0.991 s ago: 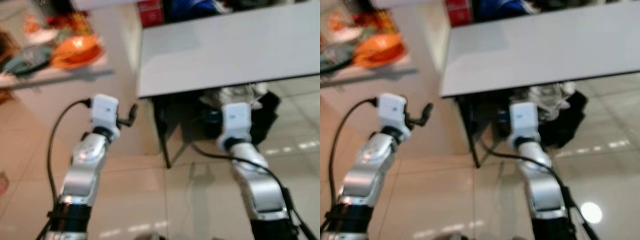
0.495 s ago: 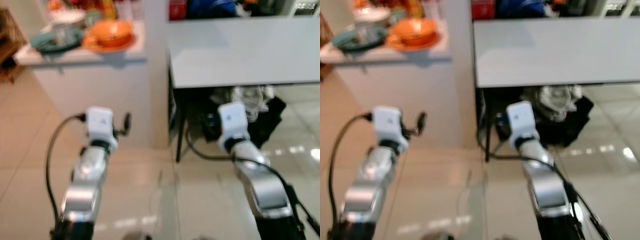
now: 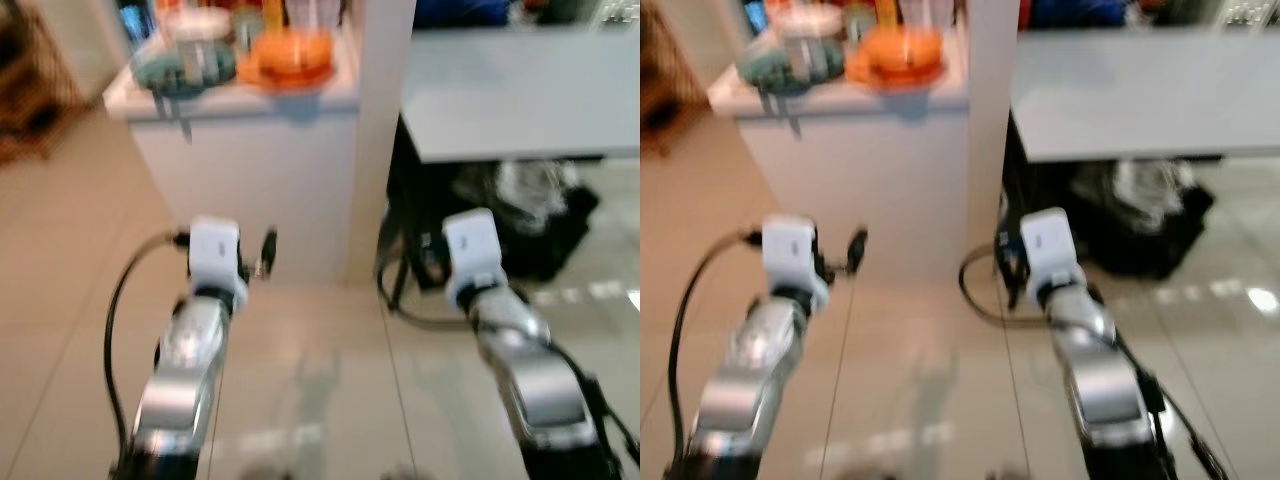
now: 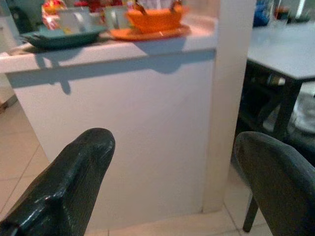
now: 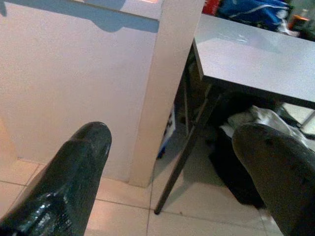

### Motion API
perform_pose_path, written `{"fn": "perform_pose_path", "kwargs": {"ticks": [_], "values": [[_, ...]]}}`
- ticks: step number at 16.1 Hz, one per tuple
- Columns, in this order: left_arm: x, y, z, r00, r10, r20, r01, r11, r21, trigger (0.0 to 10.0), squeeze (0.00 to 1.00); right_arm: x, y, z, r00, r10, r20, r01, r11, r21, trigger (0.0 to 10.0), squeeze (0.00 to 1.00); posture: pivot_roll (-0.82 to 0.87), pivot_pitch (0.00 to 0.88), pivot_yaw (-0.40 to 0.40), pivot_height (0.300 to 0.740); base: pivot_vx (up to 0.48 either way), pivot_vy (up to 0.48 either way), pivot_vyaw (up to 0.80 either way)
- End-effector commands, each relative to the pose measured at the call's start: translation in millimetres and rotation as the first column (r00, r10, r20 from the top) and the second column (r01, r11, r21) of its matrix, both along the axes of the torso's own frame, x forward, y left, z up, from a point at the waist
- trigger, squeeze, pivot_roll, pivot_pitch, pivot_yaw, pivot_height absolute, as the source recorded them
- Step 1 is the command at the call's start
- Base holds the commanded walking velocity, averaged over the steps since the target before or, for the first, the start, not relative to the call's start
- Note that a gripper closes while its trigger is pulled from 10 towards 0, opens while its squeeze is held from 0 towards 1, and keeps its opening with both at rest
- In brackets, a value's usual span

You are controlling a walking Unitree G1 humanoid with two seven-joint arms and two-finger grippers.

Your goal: Setting the table

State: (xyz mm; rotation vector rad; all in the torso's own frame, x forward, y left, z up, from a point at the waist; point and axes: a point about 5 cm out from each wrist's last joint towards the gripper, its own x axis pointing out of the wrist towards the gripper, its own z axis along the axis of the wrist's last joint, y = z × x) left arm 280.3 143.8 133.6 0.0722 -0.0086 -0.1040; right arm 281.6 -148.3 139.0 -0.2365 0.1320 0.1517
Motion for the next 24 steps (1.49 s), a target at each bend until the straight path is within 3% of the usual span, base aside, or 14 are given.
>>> {"fn": "perform_pose_path", "kwargs": {"ticks": [1, 4, 6, 8, 11, 12, 16, 19, 24], "values": [[-0.9, 9.5, 5.3, 0.999, 0.048, 0.012, -0.048, 0.999, 0.019, 10.0, 0.0, 0.7, 8.8, 6.2, 1.0, 0.028, 0.008, -0.029, 0.998, 0.048, 10.0, 0.0, -0.06, 0.064, -0.015, 0.74, 0.0, 0.409, 0.0], [1.3, 16.5, 20.8, 0.996, 0.071, 0.054, -0.073, 0.997, 0.038, 10.0, 0.0, 6.7, 21.0, 14.3, 1.0, -0.011, 0.009, 0.009, 0.99, 0.139, 10.0, 0.0, -0.01, 0.054, -0.004, 0.74, 0.0, 0.399, 0.0], [-0.6, 12.2, 32.2, 0.997, 0.013, 0.082, -0.019, 0.997, 0.075, 10.0, 0.0, 7.8, 17.1, 34.0, 0.97, -0.169, 0.172, 0.139, 0.974, 0.177, 10.0, 0.0, 0.03, 0.049, -0.016, 0.74, 0.0, 0.0, 0.0], [0.2, 9.1, 39.7, 0.993, 0.026, 0.114, -0.032, 0.998, 0.052, 10.0, 0.0, 6.5, 11.2, 34.6, 0.964, -0.182, 0.193, 0.145, 0.971, 0.19, 10.0, 0.0, 0.04, 0.044, -0.039, 0.74, 0.0, 0.0, 0.0], [-2.5, 0.9, 49.4, 0.99, -0.013, 0.144, 0.002, 0.997, 0.074, 10.0, 0.0, 6.4, 12.4, 32.4, 0.985, -0.088, 0.151, 0.054, 0.974, 0.22, 10.0, 0.0, 0.06, 0.048, -0.044, 0.74, 0.0, 0.0, 0.0], [-1.8, 0.1, 49.3, 0.994, -0.016, 0.112, 0.007, 0.997, 0.08, 10.0, 0.0, 7.0, 13.0, 34.4, 0.983, -0.083, 0.164, 0.047, 0.975, 0.217, 10.0, 0.0, 0.07, 0.049, -0.054, 0.74, 0.0, 0.0, 0.0], [5.1, -8.1, 67.4, 0.986, -0.036, 0.164, 0.022, 0.996, 0.086, 10.0, 0.0, 14.9, 14.1, 41.6, 0.977, -0.03, 0.21, -0.004, 0.987, 0.16, 10.0, 0.0, 0.09, 0.038, -0.087, 0.74, 0.225, 0.0, 0.0], [7.4, -5.0, 70.2, 0.988, -0.005, 0.157, -0.006, 0.998, 0.068, 10.0, 0.0, 23.0, 0.7, 57.6, 0.962, -0.07, 0.265, 0.035, 0.99, 0.136, 10.0, 0.0, 0.08, 0.026, -0.094, 0.74, 0.42, 0.0, 0.3], [8.1, -9.2, 74.4, 0.985, -0.035, 0.169, 0.018, 0.995, 0.098, 10.0, 0.0, 25.1, -7.2, 56.6, 0.958, -0.122, 0.261, 0.091, 0.987, 0.13, 10.0, 0.0, 0.08, 0.023, -0.089, 0.74, 0.456, 0.0, 0.09]]}}
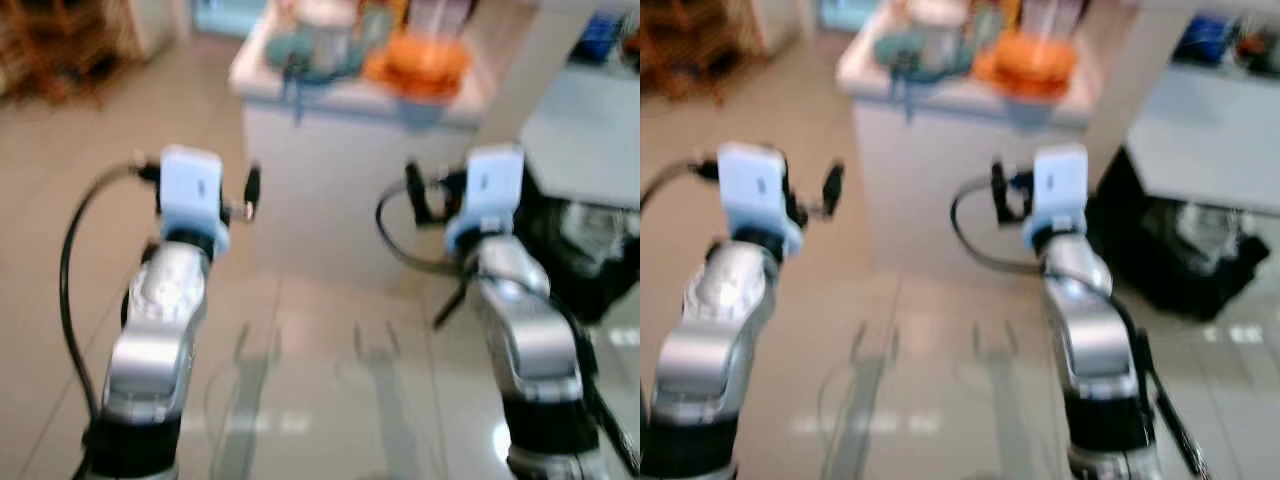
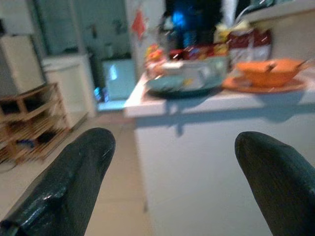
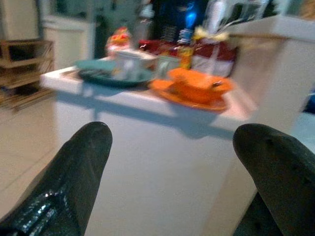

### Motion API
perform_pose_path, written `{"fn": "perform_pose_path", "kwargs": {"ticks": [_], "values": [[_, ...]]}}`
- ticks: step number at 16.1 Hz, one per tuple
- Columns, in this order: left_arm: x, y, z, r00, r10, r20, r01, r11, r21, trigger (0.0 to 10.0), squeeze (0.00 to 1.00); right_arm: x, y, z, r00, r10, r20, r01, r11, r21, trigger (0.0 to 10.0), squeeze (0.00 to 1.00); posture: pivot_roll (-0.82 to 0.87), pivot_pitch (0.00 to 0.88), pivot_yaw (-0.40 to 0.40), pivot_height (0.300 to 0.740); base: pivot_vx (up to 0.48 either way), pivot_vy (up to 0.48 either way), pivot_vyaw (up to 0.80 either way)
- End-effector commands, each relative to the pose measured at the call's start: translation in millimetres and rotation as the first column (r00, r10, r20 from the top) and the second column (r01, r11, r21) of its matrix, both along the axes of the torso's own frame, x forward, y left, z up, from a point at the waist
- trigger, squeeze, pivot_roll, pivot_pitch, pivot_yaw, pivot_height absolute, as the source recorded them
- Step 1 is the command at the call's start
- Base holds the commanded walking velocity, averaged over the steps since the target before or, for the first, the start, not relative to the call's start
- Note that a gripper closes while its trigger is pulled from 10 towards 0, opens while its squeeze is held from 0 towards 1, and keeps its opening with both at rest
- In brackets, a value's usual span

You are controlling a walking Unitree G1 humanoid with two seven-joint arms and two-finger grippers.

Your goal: Setting the table

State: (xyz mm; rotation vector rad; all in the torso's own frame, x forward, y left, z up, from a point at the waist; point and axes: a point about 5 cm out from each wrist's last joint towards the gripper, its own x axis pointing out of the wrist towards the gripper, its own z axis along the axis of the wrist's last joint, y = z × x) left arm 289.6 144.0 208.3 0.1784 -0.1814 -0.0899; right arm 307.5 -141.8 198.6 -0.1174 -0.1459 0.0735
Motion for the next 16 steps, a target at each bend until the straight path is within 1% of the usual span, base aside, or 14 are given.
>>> {"fn": "perform_pose_path", "kwargs": {"ticks": [1, 2, 4, 6, 8, 12, 15, 16], "values": [[-2.9, -8.1, -0.3, 0.999, -0.04, -0.013, 0.04, 0.999, 0.01, 10.0, 0.0, -0.8, -16.8, -3.6, 0.998, -0.067, -0.016, 0.067, 0.997, 0.026, 10.0, 0.0, 0.08, 0.024, -0.088, 0.74, 0.454, 0.0, 0.0], [-3.5, -6.2, -0.4, 0.999, -0.04, -0.014, 0.04, 0.999, 0.015, 10.0, 0.0, -1.8, -18.7, -3.5, 0.997, -0.07, -0.023, 0.071, 0.996, 0.059, 10.0, 0.0, 0.07, 0.024, -0.085, 0.74, 0.458, 0.0, 0.0], [-2.0, -4.7, 2.0, 0.999, -0.039, -0.013, 0.04, 0.999, 0.018, 10.0, 0.0, -2.3, -18.7, -1.4, 0.998, -0.064, -0.025, 0.066, 0.995, 0.075, 10.0, 0.0, 0.07, 0.034, -0.078, 0.74, 0.45, 0.0, 0.0], [-0.6, -6.8, 2.8, 0.999, -0.043, -0.012, 0.043, 0.999, 0.019, 10.0, 0.0, -3.8, -18.9, -0.3, 0.998, -0.066, -0.018, 0.067, 0.996, 0.066, 10.0, 0.0, 0.06, 0.042, -0.075, 0.74, 0.439, 0.0, 0.0], [-0.4, -11.9, 3.3, 0.998, -0.06, -0.01, 0.06, 0.998, 0.028, 10.0, 0.0, -5.8, -20.7, -2.1, 0.997, -0.071, -0.034, 0.074, 0.992, 0.106, 10.0, 0.0, 0.06, 0.042, -0.075, 0.74, 0.429, 0.0, 0.0], [-1.8, -13.5, 5.1, 0.998, -0.069, -0.009, 0.069, 0.997, 0.038, 10.0, 0.0, -4.9, -24.2, 2.4, 0.997, -0.07, -0.031, 0.073, 0.993, 0.093, 10.0, 0.0, 0.06, 0.055, -0.081, 0.74, 0.425, 0.0, -0.8], [-1.6, -13.7, 11.3, 0.997, -0.073, 0.007, 0.073, 0.996, 0.047, 10.0, 0.0, -2.7, -26.2, 6.7, 0.997, -0.073, -0.028, 0.075, 0.994, 0.078, 10.0, 0.0, 0.06, 0.057, -0.084, 0.74, 0.423, 0.0, -0.8], [-1.6, -14.1, 12.3, 0.997, -0.075, 0.01, 0.075, 0.996, 0.048, 10.0, 0.0, -2.7, -26.5, 7.3, 0.997, -0.075, -0.025, 0.077, 0.994, 0.073, 10.0, 0.0, 0.06, 0.057, -0.084, 0.74, 0.412, 0.0, 0.0]]}}
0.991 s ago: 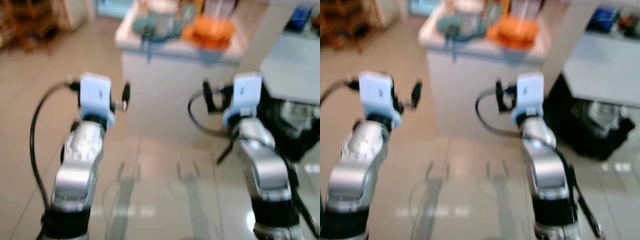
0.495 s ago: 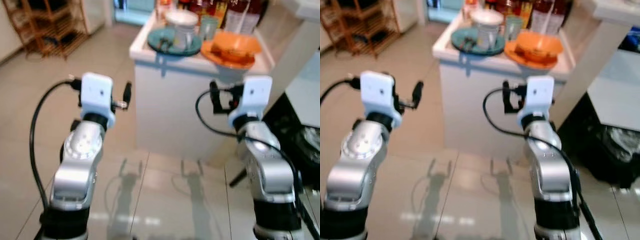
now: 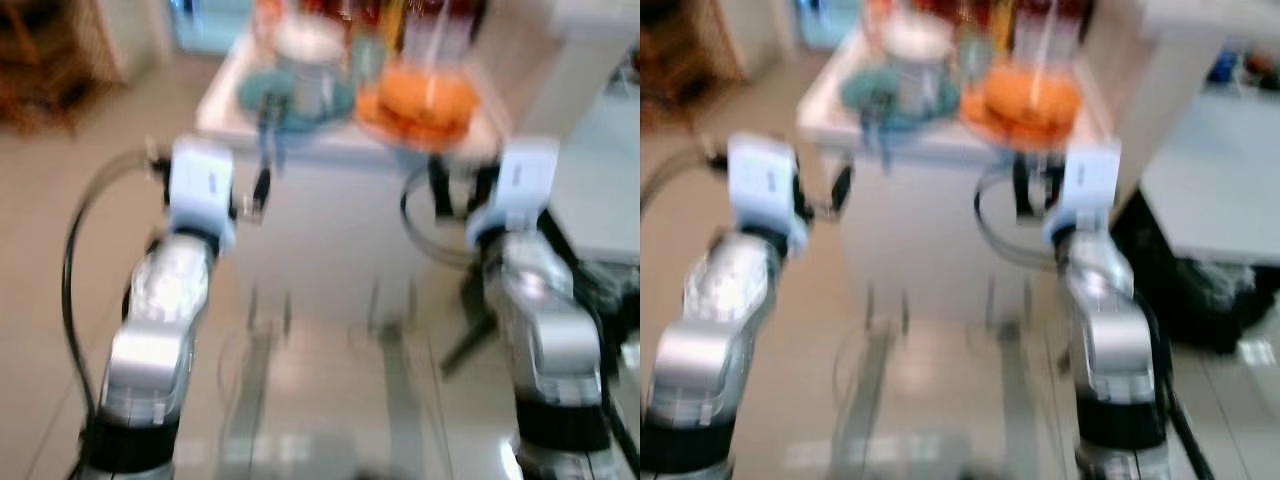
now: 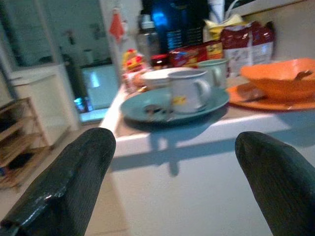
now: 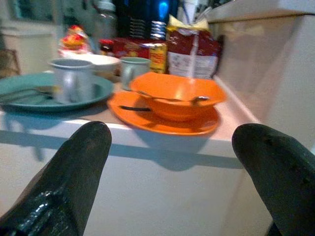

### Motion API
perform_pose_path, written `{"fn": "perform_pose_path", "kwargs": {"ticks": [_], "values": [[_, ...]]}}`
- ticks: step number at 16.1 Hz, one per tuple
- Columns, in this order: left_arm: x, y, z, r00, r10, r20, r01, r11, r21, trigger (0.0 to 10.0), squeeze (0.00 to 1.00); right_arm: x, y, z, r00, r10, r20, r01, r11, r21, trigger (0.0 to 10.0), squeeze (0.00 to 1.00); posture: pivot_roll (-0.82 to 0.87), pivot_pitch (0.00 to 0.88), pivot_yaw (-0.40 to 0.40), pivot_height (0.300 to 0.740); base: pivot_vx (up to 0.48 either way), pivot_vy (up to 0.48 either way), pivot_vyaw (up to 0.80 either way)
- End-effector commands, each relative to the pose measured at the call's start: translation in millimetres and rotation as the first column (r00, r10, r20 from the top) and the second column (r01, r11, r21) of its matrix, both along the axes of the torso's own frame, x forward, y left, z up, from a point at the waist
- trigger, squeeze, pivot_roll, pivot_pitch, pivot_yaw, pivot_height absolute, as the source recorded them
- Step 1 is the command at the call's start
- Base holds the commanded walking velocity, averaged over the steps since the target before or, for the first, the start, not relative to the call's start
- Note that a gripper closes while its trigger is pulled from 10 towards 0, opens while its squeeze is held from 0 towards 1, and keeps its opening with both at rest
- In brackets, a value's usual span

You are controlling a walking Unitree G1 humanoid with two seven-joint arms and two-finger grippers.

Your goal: Setting the table

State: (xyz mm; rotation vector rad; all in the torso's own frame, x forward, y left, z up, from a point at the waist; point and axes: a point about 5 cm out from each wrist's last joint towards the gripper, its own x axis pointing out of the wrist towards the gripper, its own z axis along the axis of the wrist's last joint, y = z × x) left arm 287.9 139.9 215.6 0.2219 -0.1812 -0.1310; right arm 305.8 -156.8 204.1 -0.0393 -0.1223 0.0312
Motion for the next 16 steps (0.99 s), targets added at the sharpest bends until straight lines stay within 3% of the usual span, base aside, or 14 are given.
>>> {"fn": "perform_pose_path", "kwargs": {"ticks": [1, 6, 8, 13, 16], "values": [[0.1, -11.1, 6.7, 0.999, -0.045, 0.017, 0.045, 0.999, 0.004, 10.0, 0.0, -1.1, -11.1, 3.6, 1.0, -0.03, 0.006, 0.031, 0.999, -0.023, 10.0, 0.0, 0.06, 0.06, -0.083, 0.74, 0.412, 0.0, 0.0], [0.8, -11.3, 10.0, 0.998, -0.051, 0.022, 0.051, 0.999, 0.0, 10.0, 0.0, -1.8, -4.2, 13.0, 0.999, 0.036, 0.018, -0.035, 0.998, -0.049, 10.0, 0.0, 0.05, 0.058, -0.083, 0.74, 0.412, 0.0, 0.0], [-2.9, -4.5, -6.6, 1.0, -0.019, -0.018, 0.019, 1.0, -0.016, 10.0, 0.0, -7.2, -0.6, 6.5, 0.997, 0.059, 0.048, -0.06, 0.998, 0.029, 10.0, 0.0, 0.06, 0.055, -0.084, 0.74, 0.386, 0.0, 0.0], [-2.7, -9.1, 5.9, 0.998, -0.062, 0.026, 0.063, 0.998, -0.009, 10.0, 0.0, -10.1, 1.2, 22.4, 0.989, 0.091, 0.116, -0.097, 0.994, 0.045, 10.0, 0.0, 0.06, 0.054, -0.08, 0.74, 0.373, 0.0, 0.0], [-3.6, -14.4, 4.7, 0.995, -0.092, 0.026, 0.092, 0.996, -0.009, 10.0, 0.0, -9.8, -4.7, 19.2, 0.993, 0.061, 0.105, -0.065, 0.997, 0.036, 10.0, 0.0, 0.05, 0.052, -0.073, 0.74, 0.351, 0.0, 0.0]]}}
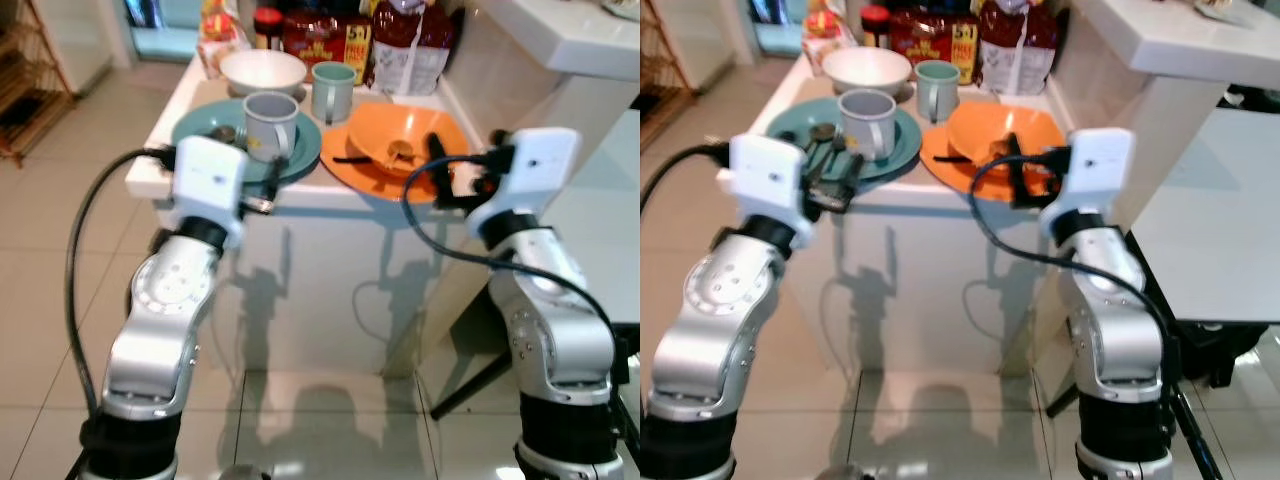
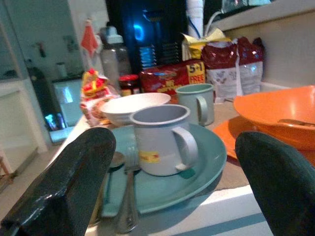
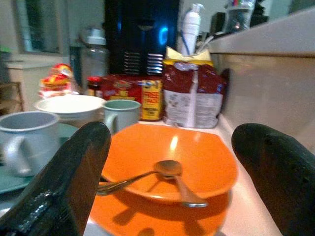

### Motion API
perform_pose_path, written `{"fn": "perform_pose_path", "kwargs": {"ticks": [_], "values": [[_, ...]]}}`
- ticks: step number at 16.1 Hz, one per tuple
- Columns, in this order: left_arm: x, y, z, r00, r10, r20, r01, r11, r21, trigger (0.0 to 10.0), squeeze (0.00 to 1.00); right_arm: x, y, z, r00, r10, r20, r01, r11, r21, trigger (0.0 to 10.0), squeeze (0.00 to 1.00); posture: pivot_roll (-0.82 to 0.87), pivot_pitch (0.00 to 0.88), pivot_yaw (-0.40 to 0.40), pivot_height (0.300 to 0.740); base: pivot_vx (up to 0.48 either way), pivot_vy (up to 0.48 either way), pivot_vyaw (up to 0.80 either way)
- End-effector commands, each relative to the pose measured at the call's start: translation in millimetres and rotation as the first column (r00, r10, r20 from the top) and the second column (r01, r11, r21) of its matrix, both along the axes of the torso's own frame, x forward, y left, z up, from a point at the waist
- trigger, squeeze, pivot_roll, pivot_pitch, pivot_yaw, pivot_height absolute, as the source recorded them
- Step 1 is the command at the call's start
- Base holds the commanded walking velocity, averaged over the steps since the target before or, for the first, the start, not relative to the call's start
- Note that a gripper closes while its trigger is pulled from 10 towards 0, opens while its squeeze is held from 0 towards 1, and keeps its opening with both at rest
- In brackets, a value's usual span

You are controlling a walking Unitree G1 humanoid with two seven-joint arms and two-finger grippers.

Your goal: Setting the table

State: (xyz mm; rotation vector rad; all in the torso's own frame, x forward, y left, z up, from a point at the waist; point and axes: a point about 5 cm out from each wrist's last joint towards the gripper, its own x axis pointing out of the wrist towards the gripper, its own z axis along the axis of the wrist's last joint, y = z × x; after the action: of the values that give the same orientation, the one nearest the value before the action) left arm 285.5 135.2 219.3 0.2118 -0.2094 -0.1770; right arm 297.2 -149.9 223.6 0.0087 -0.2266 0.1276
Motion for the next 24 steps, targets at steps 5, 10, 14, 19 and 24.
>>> {"fn": "perform_pose_path", "kwargs": {"ticks": [5, 10, 14, 19, 24], "values": [[-5.4, -19.9, 4.3, 0.992, -0.125, 0.018, 0.125, 0.992, -0.002, 10.0, 0.0, -3.5, -15.0, 2.7, 0.999, -0.048, 0.009, 0.048, 0.999, 0.003, 10.0, 0.0, 0.05, 0.054, -0.068, 0.74, 0.343, 0.0, 0.0], [-13.8, -34.6, 2.2, 0.97, -0.243, -0.003, 0.243, 0.97, 0.028, 10.0, 0.0, -1.9, -21.6, 10.3, 0.998, -0.062, -0.012, 0.062, 0.998, -0.012, 10.0, 0.0, 0.04, 0.051, -0.058, 0.74, 0.182, 0.0, 0.0], [-20.0, -37.6, -1.8, 0.957, -0.291, -0.005, 0.291, 0.956, 0.017, 10.0, 0.0, -15.8, -23.6, -3.7, 1.0, -0.011, -0.007, 0.011, 1.0, 0.023, 10.0, 1.0, 0.04, 0.059, -0.06, 0.74, 0.0, 0.0, 0.0], [-24.5, -41.6, -3.9, 0.94, -0.341, -0.02, 0.341, 0.94, 0.022, 10.0, 0.0, -32.9, -25.3, -15.6, 1.0, 0.018, -0.011, -0.017, 0.999, 0.032, 10.0, 1.0, 0.03, 0.062, -0.057, 0.74, 0.0, 0.0, 0.0], [-31.0, -49.0, -8.0, 0.905, -0.423, -0.051, 0.424, 0.905, 0.017, 10.0, 0.0, -29.4, -21.1, -45.3, 0.998, 0.036, -0.06, -0.031, 0.996, 0.085, 10.0, 1.0, 0.04, 0.063, -0.058, 0.74, 0.0, 0.0, 0.0]]}}
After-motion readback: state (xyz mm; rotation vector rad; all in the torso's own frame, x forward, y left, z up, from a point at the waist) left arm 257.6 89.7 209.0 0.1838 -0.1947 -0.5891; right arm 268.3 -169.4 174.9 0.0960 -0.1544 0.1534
